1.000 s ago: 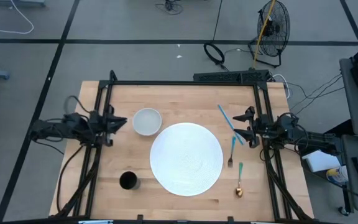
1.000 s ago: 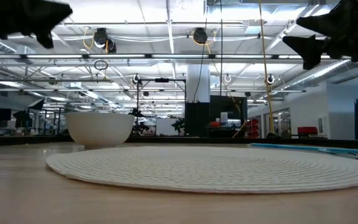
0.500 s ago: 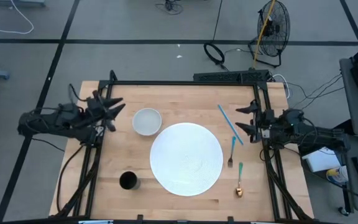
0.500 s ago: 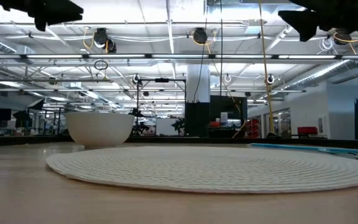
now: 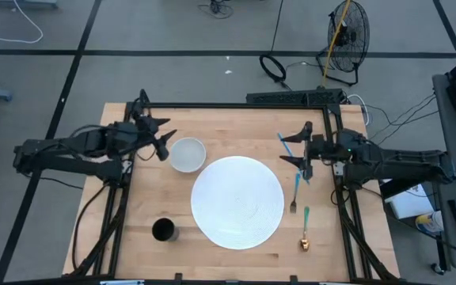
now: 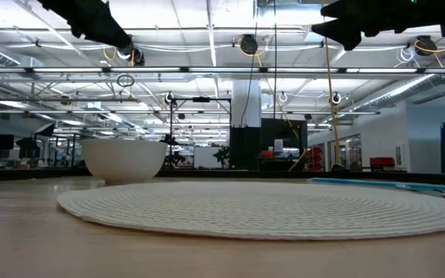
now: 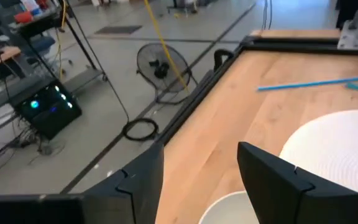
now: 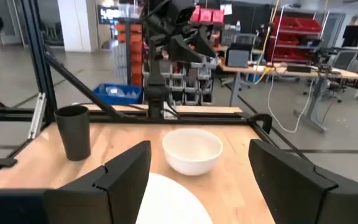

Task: Pick & Place Utensil
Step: Put the white bowl on the white mat

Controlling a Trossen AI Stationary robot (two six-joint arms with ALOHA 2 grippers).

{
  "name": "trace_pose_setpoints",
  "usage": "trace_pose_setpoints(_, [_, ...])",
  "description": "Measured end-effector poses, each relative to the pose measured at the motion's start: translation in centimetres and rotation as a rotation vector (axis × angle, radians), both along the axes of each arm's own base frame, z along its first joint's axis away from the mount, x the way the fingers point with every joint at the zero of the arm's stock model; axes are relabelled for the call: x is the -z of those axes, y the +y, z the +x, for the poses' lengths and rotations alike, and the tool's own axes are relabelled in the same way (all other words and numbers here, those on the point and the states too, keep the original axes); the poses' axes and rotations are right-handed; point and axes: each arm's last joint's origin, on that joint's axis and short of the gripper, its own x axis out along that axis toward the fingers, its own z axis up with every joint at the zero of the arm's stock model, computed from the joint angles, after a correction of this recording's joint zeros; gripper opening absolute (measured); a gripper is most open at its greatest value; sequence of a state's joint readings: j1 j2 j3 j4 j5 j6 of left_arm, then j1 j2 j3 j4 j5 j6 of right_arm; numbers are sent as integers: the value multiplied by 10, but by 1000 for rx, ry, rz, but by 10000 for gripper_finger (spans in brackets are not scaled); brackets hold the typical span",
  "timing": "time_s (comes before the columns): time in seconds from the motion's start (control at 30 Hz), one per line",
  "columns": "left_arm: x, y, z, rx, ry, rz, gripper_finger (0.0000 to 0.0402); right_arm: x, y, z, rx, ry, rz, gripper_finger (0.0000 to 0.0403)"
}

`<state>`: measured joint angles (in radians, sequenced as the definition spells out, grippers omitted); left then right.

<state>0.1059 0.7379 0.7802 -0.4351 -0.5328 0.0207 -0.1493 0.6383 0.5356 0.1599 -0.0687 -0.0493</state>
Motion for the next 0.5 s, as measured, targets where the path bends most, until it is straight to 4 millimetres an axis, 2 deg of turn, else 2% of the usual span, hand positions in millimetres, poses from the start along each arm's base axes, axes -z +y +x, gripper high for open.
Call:
trace_pose_setpoints(0.2, [10,17,8,17,70,-116,212,-7,-6,7,185,113,51,267])
trace_pose_setpoints(0.4, [19,41,5,-93,115,-201,212,-10,-15,8,496,300,176,265])
trace_pose_setpoints(0.5, [25,55,2,-123,108,-297,212,-12,-18,8,555,360,223,258])
